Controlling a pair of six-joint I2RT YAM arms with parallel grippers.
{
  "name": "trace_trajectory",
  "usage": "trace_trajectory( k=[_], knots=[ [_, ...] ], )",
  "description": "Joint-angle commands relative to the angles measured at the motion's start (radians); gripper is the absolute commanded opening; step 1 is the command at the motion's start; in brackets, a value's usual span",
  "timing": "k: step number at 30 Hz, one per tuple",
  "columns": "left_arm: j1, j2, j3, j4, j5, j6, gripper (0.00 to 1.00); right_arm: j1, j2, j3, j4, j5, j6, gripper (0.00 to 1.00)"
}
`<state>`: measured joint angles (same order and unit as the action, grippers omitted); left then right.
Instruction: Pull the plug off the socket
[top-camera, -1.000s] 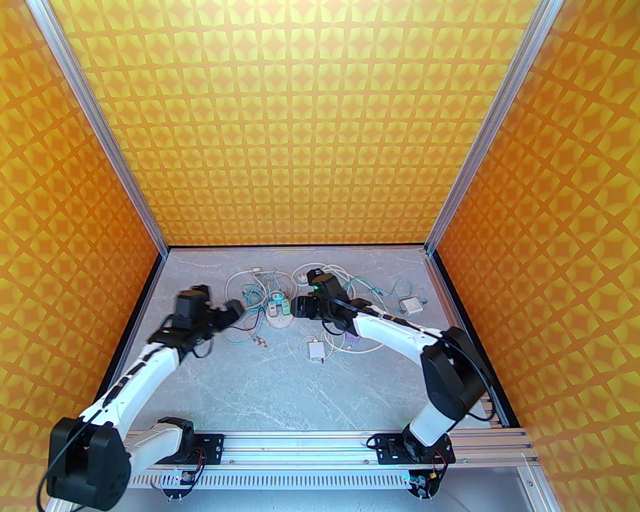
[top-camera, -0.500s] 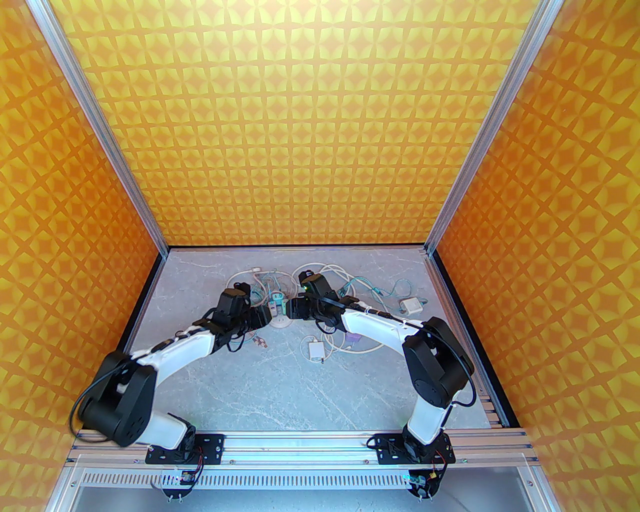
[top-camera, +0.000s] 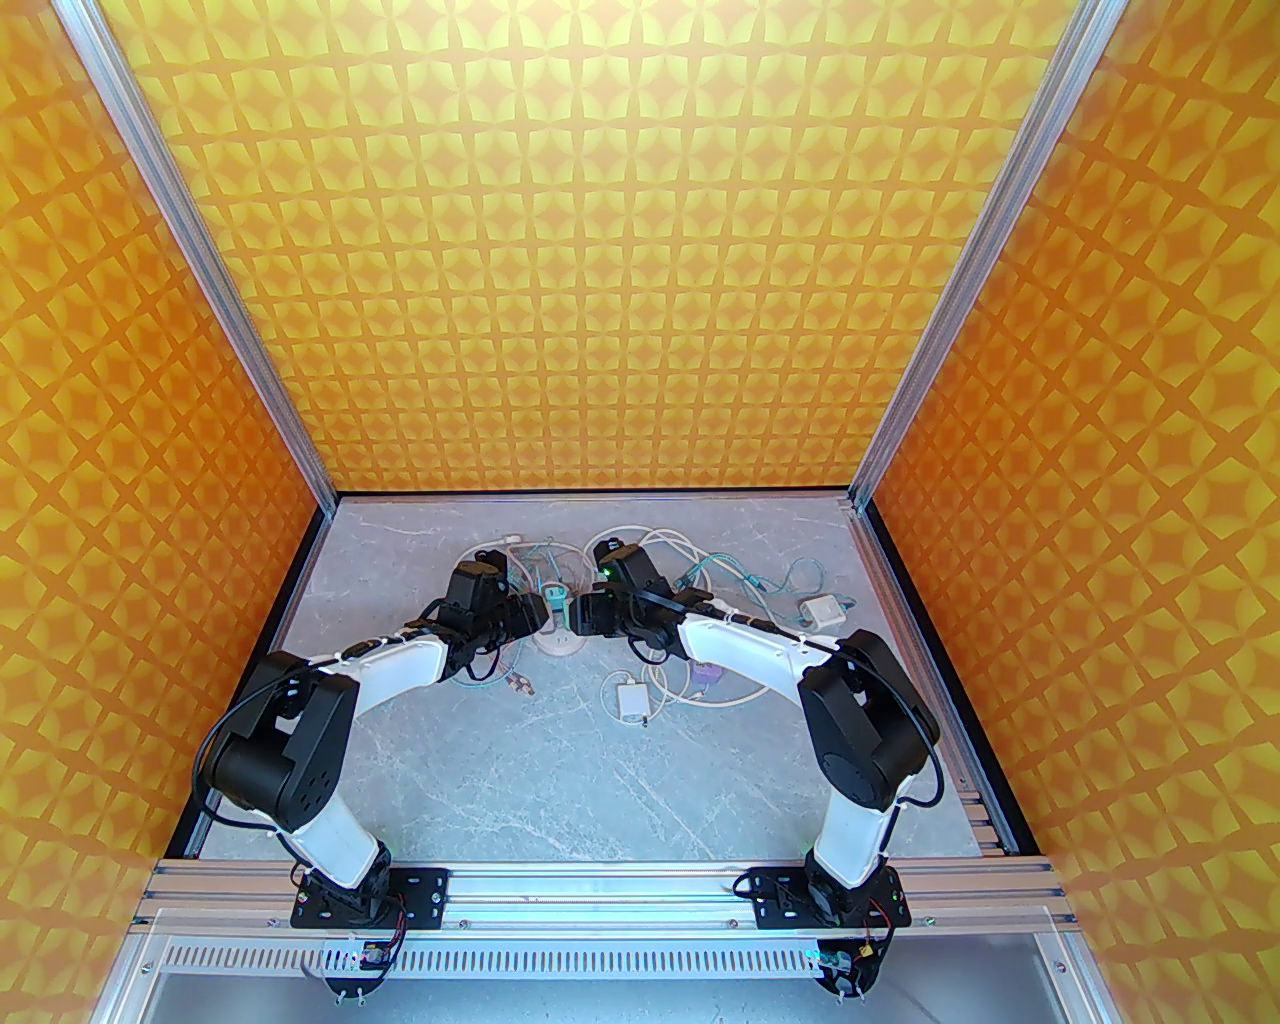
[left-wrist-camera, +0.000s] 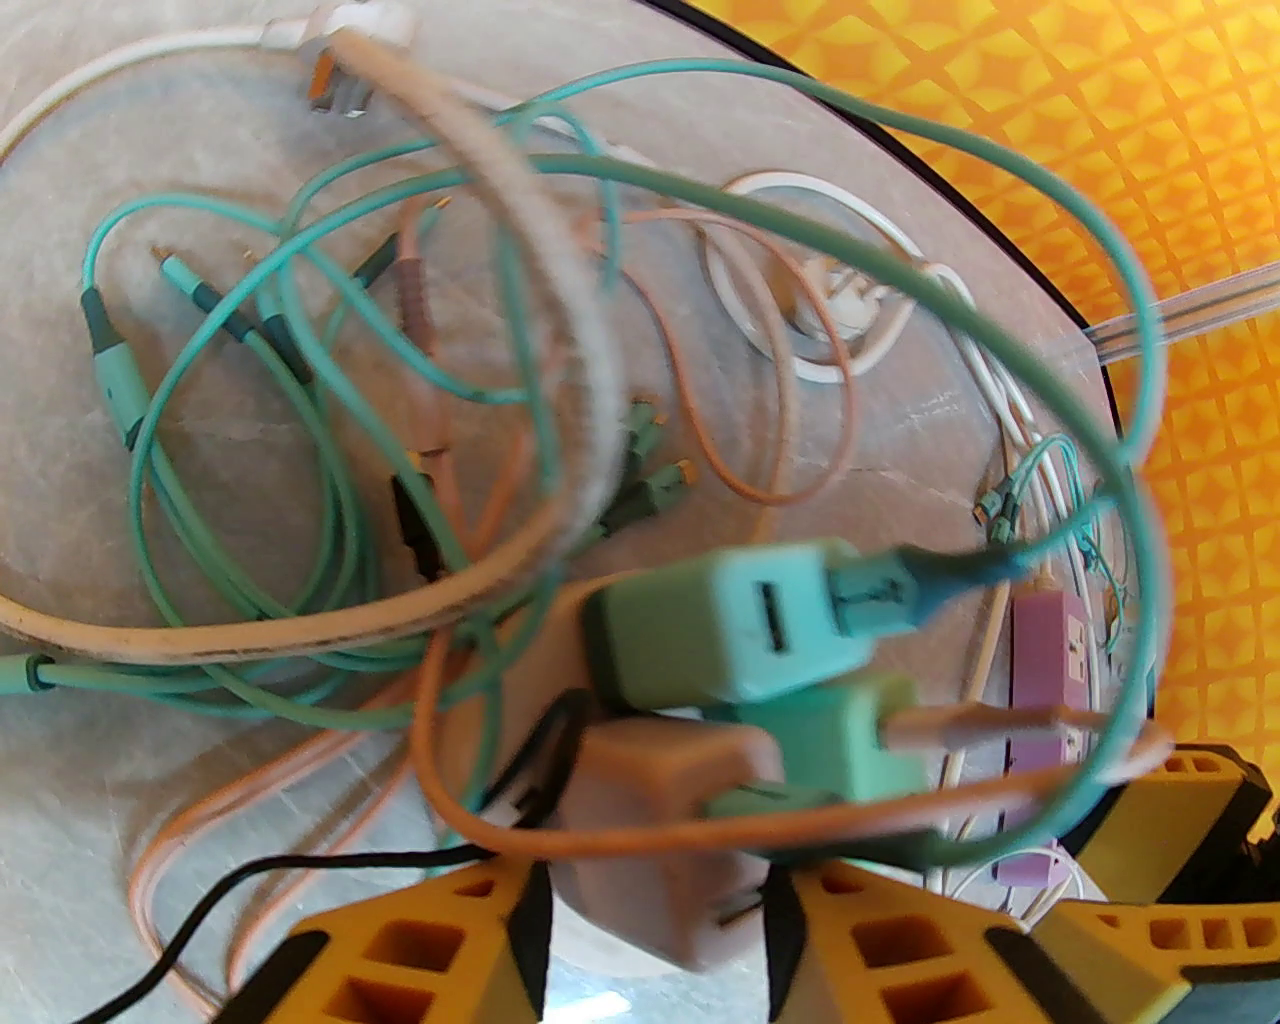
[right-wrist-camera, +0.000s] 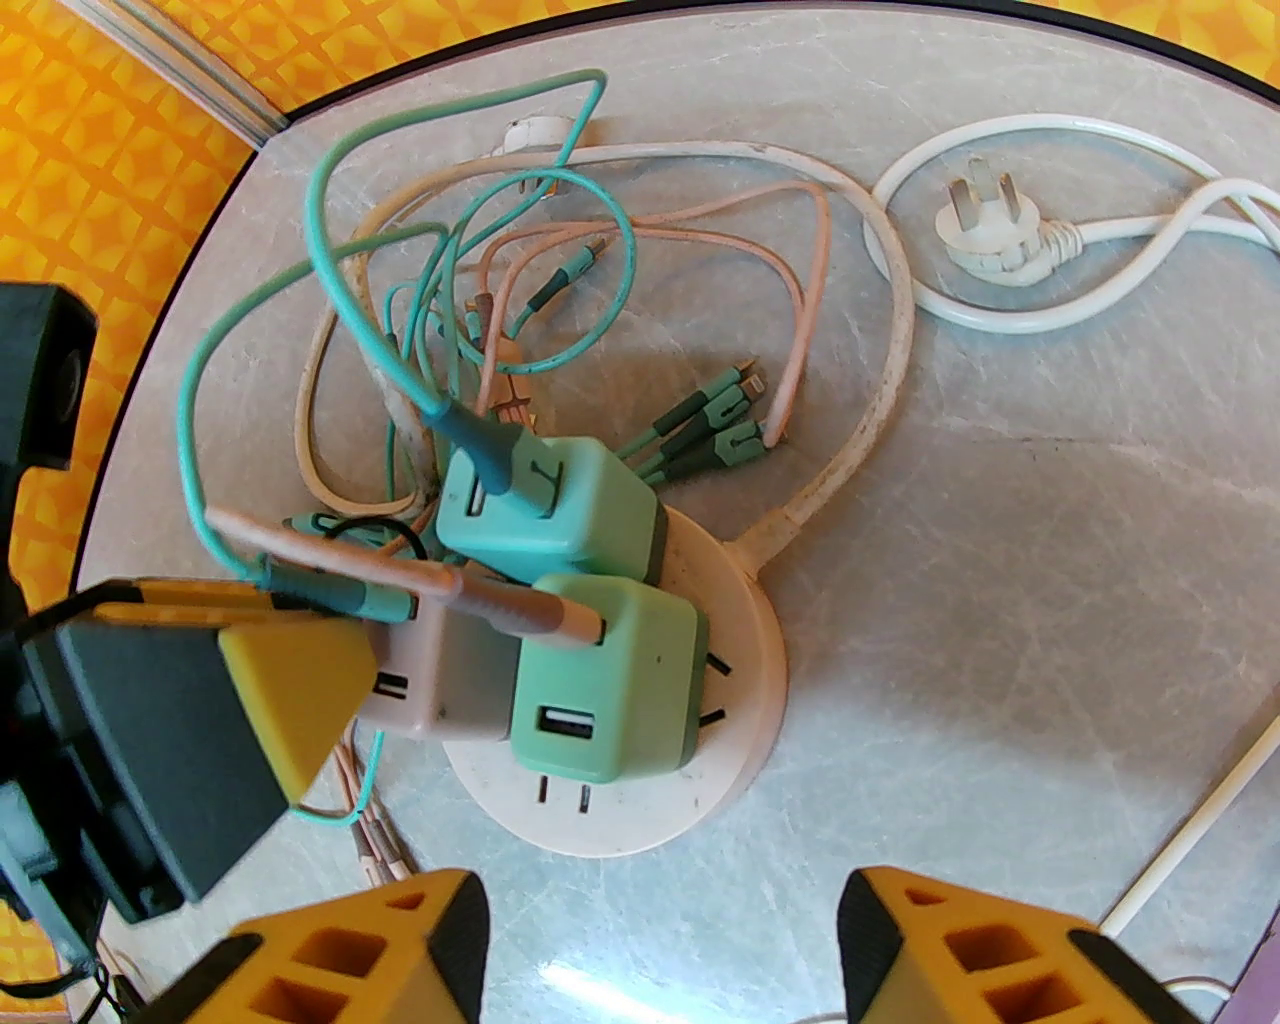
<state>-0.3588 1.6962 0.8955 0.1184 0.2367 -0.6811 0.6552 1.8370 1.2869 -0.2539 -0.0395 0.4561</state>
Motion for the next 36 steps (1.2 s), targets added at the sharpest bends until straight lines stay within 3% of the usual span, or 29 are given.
trace_trajectory(
  k=[1, 20, 36],
  knots=[
    [0.009, 0.021, -0.023, 0.066, 0.045, -0.022, 0.40, 0.012, 0.039, 0.059, -0.032, 0.031, -0.037, 0.61],
    [0.008, 0.054, -0.079, 0.095, 0.058, -0.023, 0.39, 0.032, 0.173, 0.205, -0.129, 0.084, -0.079, 0.58],
    [0.009, 0.042, -0.073, 0.077, 0.058, -0.026, 0.39, 0.065, 0.290, 0.334, -0.244, 0.194, -0.086, 0.45]
  ],
)
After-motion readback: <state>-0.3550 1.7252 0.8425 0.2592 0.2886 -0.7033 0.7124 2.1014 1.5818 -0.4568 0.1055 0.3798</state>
